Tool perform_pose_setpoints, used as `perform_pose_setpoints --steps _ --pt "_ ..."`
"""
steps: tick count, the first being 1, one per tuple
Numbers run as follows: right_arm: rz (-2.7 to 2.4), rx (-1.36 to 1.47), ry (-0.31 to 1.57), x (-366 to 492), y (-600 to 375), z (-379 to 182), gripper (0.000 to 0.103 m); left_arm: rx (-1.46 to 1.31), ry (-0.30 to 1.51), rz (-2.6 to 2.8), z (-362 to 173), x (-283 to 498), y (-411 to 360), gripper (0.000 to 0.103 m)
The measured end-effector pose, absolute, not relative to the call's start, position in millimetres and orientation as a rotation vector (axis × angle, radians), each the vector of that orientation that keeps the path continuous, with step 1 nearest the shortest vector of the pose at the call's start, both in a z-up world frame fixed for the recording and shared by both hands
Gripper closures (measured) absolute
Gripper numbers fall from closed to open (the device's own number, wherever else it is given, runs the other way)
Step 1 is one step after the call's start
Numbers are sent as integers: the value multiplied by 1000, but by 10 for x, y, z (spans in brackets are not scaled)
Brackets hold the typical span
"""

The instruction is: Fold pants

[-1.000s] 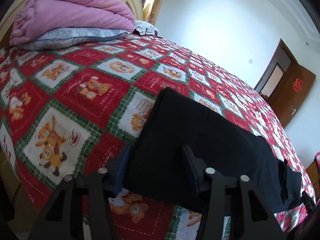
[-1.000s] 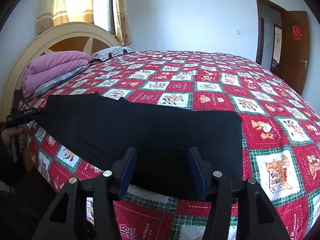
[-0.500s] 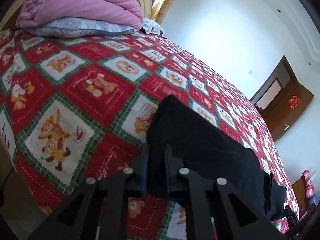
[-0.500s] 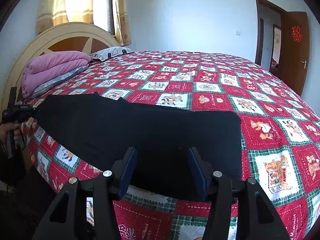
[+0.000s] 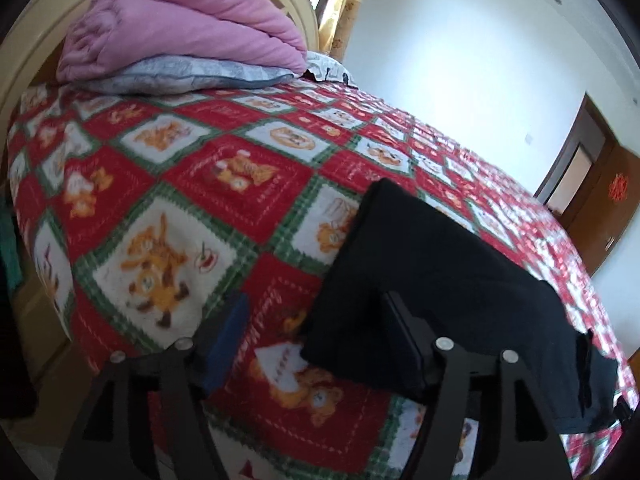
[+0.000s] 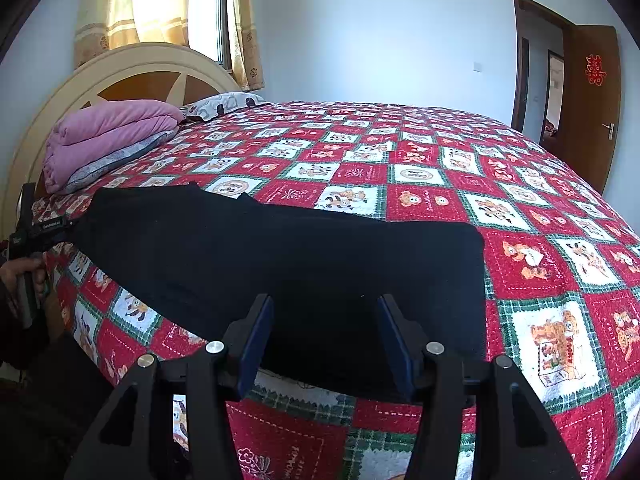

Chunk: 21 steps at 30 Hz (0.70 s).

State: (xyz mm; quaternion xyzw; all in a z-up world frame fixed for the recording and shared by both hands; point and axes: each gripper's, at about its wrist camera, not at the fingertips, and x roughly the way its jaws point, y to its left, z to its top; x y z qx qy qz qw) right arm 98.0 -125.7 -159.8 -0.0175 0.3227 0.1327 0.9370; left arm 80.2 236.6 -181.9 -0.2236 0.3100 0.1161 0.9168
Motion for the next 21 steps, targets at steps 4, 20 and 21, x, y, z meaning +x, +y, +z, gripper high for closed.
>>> perform_pose_setpoints --steps 4,20,21 --pt "274 -37 658 973 -1247 -1606 48 -462 628 198 -1811 806 2327 49" --pt "266 -36 650 970 -1245 -1604 48 -703 591 35 -1669 816 2426 84" --pt "264 -32 648 968 -1254 -1598 48 -705 581 25 -1633 815 2413 85"
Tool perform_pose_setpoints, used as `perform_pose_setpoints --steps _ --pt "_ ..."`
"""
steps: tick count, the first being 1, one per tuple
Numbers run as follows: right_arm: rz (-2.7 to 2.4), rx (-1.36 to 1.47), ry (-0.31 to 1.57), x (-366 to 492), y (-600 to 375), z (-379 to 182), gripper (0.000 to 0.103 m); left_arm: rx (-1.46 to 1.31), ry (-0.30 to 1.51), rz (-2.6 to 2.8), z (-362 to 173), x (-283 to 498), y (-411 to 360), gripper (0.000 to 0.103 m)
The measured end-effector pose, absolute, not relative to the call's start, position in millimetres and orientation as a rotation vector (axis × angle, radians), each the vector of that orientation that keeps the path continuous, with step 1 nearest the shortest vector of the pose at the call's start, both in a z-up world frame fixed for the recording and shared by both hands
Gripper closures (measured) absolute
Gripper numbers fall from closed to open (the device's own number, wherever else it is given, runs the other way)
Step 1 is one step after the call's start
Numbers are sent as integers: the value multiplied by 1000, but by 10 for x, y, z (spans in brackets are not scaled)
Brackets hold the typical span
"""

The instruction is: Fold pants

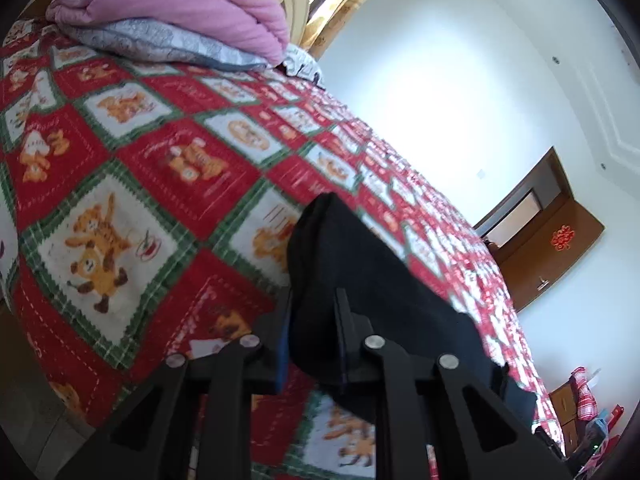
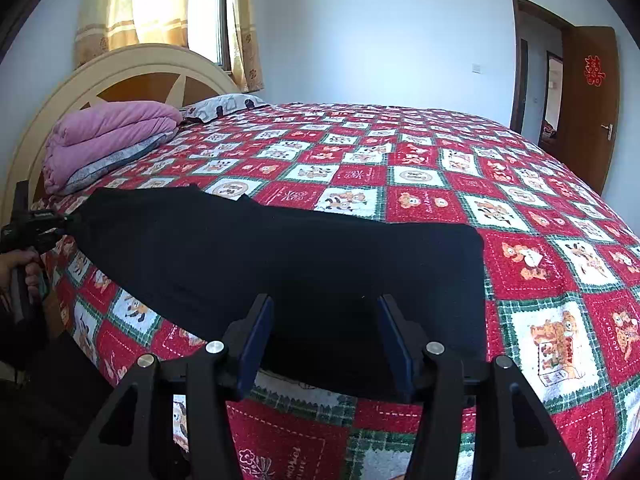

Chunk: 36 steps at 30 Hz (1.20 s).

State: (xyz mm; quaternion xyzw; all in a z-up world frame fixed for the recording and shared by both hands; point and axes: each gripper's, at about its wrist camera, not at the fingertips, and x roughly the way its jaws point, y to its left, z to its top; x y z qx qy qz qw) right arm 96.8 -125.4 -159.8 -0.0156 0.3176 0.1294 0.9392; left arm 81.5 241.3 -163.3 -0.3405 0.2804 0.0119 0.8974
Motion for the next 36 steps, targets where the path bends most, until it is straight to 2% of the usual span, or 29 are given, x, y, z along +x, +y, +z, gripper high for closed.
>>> perform_pose_setpoints --steps 21,36 --pt "184 99 583 971 -1568 -1423 48 -572 475 -321 -602 888 1342 85" --pt "62 290 615 1076 -2059 -1453 48 -439 530 -503 -452 1099 432 85"
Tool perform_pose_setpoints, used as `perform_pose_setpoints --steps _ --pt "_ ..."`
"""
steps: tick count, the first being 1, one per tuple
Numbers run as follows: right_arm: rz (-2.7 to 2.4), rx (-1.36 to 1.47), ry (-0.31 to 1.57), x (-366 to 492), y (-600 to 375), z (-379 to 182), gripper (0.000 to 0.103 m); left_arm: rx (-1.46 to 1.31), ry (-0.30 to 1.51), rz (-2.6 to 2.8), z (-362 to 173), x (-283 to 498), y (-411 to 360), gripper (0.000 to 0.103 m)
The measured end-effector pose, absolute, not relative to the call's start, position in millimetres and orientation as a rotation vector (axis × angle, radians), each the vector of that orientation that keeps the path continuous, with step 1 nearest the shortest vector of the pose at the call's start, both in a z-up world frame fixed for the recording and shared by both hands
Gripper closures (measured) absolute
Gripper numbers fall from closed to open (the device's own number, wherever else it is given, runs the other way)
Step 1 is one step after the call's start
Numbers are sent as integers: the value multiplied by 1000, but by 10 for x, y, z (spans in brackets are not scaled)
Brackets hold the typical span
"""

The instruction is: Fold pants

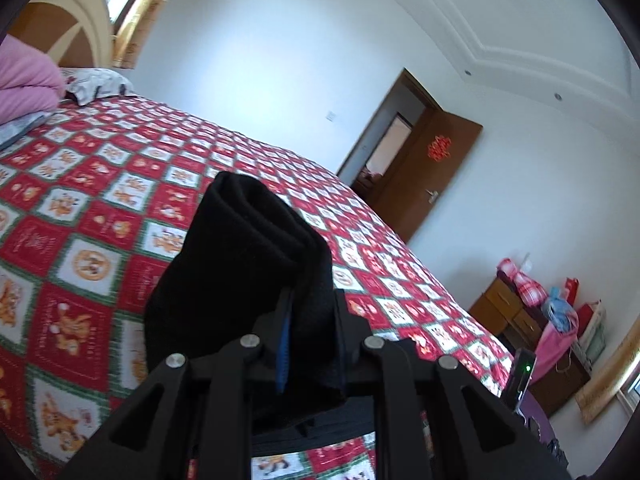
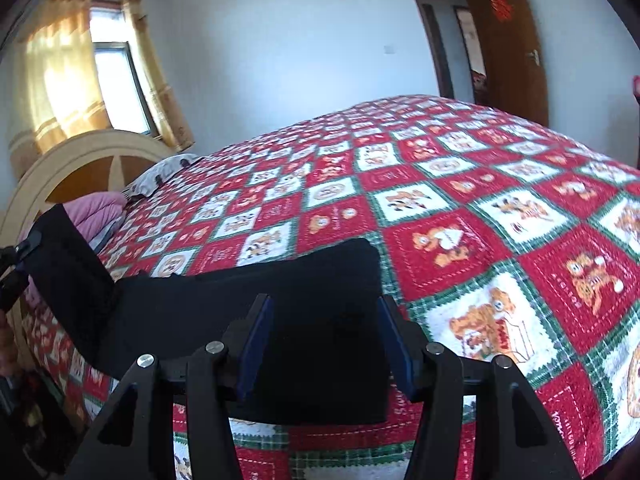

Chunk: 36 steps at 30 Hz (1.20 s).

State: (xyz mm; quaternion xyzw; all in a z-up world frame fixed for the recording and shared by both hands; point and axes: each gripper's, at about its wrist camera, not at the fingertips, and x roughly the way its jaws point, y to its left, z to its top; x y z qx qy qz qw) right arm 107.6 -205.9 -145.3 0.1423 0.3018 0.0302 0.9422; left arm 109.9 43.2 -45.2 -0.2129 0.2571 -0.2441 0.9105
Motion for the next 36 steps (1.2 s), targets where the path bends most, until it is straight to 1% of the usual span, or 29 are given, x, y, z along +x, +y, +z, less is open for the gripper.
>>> perform_pose_setpoints --steps 8,19,31,36 --pt "32 302 611 1075 -2144 -1451 48 -401 565 -581 -441 1172 39 85" --pt "-23 345 594 1072 -2333 -1435 48 -310 620 -717 -407 1231 -700 85" --pt "-101 478 590 1062 -2693 -1471 48 -208 734 -803 -642 1353 -1387 85" --pt "-101 497 601 1089 -2720 -1502 48 -130 785 -832 -848 1377 -1697 85"
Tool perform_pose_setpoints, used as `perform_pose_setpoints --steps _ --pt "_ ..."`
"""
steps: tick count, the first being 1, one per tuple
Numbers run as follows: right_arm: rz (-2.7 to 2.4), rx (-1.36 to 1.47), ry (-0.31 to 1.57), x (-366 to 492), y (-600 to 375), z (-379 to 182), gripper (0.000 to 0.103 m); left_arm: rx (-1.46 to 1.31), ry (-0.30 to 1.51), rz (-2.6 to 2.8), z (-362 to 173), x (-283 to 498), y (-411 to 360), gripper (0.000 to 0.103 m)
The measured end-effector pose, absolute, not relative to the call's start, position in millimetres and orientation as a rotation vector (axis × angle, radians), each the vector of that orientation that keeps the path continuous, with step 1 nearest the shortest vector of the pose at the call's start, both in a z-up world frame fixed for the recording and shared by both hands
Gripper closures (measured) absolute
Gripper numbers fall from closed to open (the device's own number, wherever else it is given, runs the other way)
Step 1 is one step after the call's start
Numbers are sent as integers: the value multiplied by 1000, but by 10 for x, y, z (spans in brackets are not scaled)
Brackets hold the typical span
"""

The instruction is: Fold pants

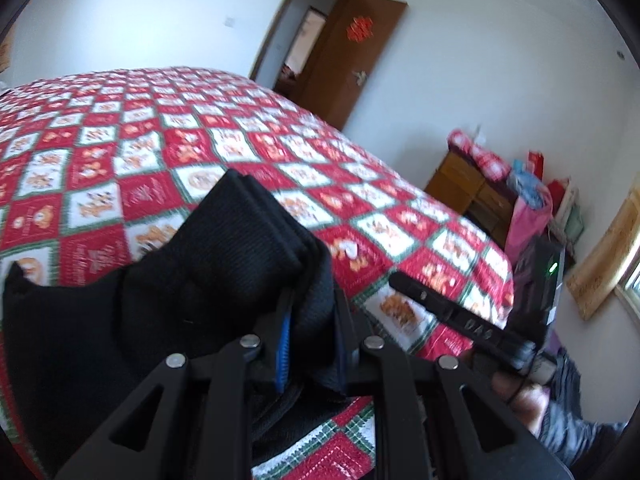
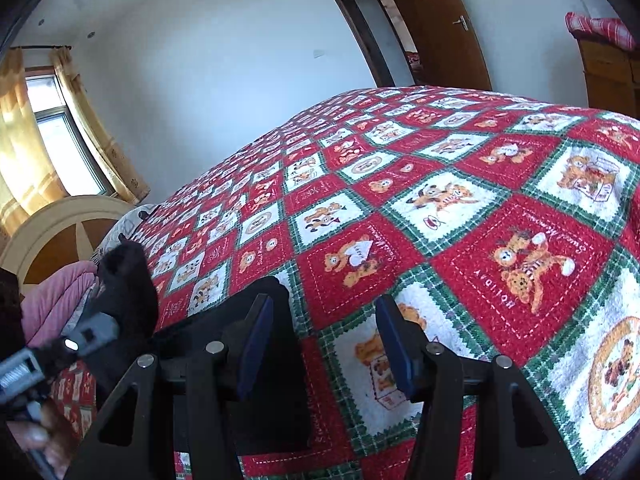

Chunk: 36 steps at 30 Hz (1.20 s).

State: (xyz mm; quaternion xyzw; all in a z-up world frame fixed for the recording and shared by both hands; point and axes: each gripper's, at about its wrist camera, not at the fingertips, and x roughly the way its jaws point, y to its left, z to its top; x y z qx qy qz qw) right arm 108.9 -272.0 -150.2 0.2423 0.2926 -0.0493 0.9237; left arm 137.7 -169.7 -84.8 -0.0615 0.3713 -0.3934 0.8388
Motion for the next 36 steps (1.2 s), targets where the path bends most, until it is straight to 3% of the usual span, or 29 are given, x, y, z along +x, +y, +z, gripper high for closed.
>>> perform_pose_setpoints --steps 8,13,14,16,23,33,35,36 --pt "0 566 605 1132 -2742 -1552 48 -71 824 -839 -1192 1304 -1942 80" --pt "76 622 604 1157 -2741 -1576 41 -88 771 -864 -1085 1104 -1838 54" --pt "87 624 601 1159 -2730 -1569 41 -80 736 -851 -1031 1013 -1765 42" --pt "118 625 601 1167 -2691 -1562 40 -66 696 -825 -993 961 -1672 29" --pt "217 575 678 1233 -2414 -1621 40 -43 606 -636 -1059 871 -1137 28" --pt "198 445 737 1386 -2007 -1704 40 -44 650 -477 -1324 1013 -899 25" --pt "190 463 740 1397 -2036 -1720 52 -44 654 -479 -1340 1017 -904 24" --pt "188 461 740 1401 -2051 -1717 69 -45 655 -478 -1344 1016 -896 24"
